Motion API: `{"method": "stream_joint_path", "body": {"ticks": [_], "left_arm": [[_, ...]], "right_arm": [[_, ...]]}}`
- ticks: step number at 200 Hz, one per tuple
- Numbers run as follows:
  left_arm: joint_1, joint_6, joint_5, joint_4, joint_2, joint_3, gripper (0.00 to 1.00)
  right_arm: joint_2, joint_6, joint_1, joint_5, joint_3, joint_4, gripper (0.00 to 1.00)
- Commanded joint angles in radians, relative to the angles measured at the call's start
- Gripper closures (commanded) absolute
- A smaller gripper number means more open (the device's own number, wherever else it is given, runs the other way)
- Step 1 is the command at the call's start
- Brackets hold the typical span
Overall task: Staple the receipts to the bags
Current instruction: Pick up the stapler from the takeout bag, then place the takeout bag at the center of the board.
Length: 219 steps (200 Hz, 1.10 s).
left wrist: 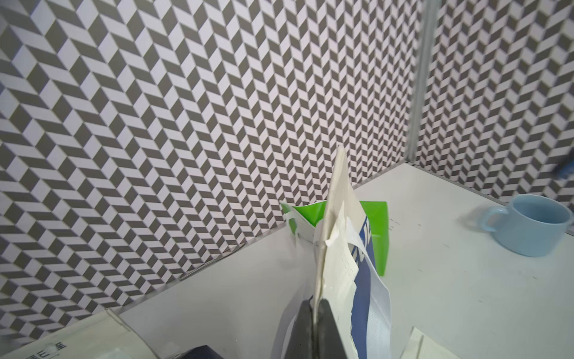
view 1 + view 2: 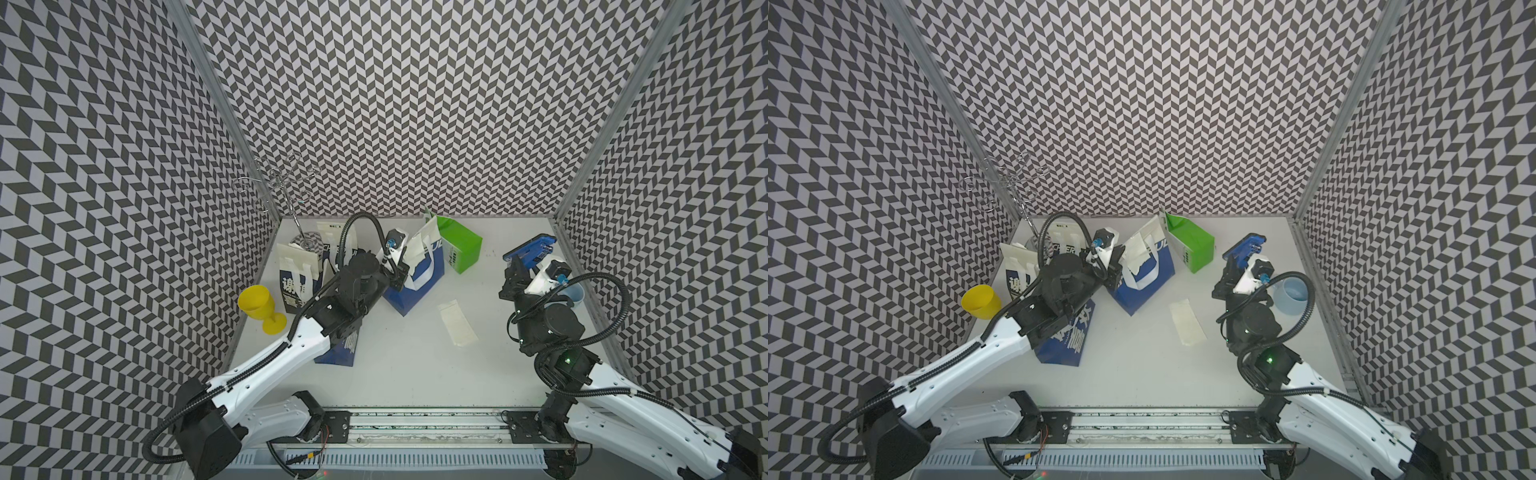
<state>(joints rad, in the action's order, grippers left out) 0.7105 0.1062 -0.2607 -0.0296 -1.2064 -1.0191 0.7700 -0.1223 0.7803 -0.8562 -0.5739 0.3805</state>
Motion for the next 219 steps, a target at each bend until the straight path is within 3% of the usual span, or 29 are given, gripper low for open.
{"method": "stream_joint_path", "body": {"ticks": [1, 27, 58, 83, 85, 88, 91, 93, 96, 123, 136, 150, 173, 197, 219], "left_arm": [[-0.042, -0.026, -0.052, -0.077, -0.086, -0.096, 1.00], [-0.079, 0.027, 0.016, -0.278, -0.202, -0.096, 1.00], [-0.131, 0.003, -0.057, -0.344, -0.383, -0.196, 1.00], [-0.159, -0.019, -0.065, -0.365, -0.419, -0.265, 0.80], [-0.160, -0.021, -0.060, -0.364, -0.415, -0.269, 0.67], [-0.163, -0.024, -0.046, -0.357, -0.413, -0.278, 0.37], [-0.166, -0.026, -0.033, -0.347, -0.409, -0.288, 0.16], [-0.168, -0.029, -0.026, -0.339, -0.406, -0.297, 0.06], [-0.173, -0.034, -0.015, -0.321, -0.402, -0.314, 0.01], [-0.188, -0.056, -0.010, -0.019, -0.407, -0.532, 0.00], [-0.207, -0.080, -0.004, 0.048, -0.385, -0.568, 0.00], [-0.250, -0.183, 0.053, 0.082, -0.339, -0.555, 0.00], [-0.350, -0.427, 0.050, 0.176, -0.294, -0.515, 0.00], [-0.494, -0.651, 0.213, 0.245, -0.297, -0.449, 0.00], [-0.586, -0.779, 0.299, 0.257, -0.316, -0.379, 0.00]], "right_arm": [[-0.037, -0.017, -0.021, 0.037, -0.009, 0.082, 1.00], [-0.033, -0.014, -0.036, 0.085, -0.008, 0.068, 1.00], [-0.022, -0.035, -0.039, 0.142, -0.011, 0.031, 1.00], [-0.019, -0.038, -0.040, 0.178, -0.007, 0.003, 1.00], [-0.019, -0.038, -0.040, 0.181, -0.007, 0.002, 1.00], [-0.018, -0.035, -0.040, 0.183, -0.006, 0.001, 1.00], [-0.019, -0.034, -0.039, 0.185, -0.005, 0.000, 1.00], [-0.018, -0.031, -0.041, 0.187, -0.005, 0.000, 1.00], [-0.018, -0.029, -0.041, 0.190, -0.004, 0.000, 1.00], [-0.012, -0.004, -0.040, 0.212, -0.004, 0.006, 1.00], [-0.004, 0.007, -0.040, 0.222, -0.006, 0.011, 1.00], [0.004, 0.009, -0.040, 0.232, -0.008, 0.014, 1.00], [0.017, 0.016, -0.040, 0.270, -0.012, 0.014, 1.00], [0.025, 0.019, -0.040, 0.311, -0.015, 0.012, 1.00], [0.028, 0.021, -0.041, 0.331, -0.015, 0.011, 1.00]]}}
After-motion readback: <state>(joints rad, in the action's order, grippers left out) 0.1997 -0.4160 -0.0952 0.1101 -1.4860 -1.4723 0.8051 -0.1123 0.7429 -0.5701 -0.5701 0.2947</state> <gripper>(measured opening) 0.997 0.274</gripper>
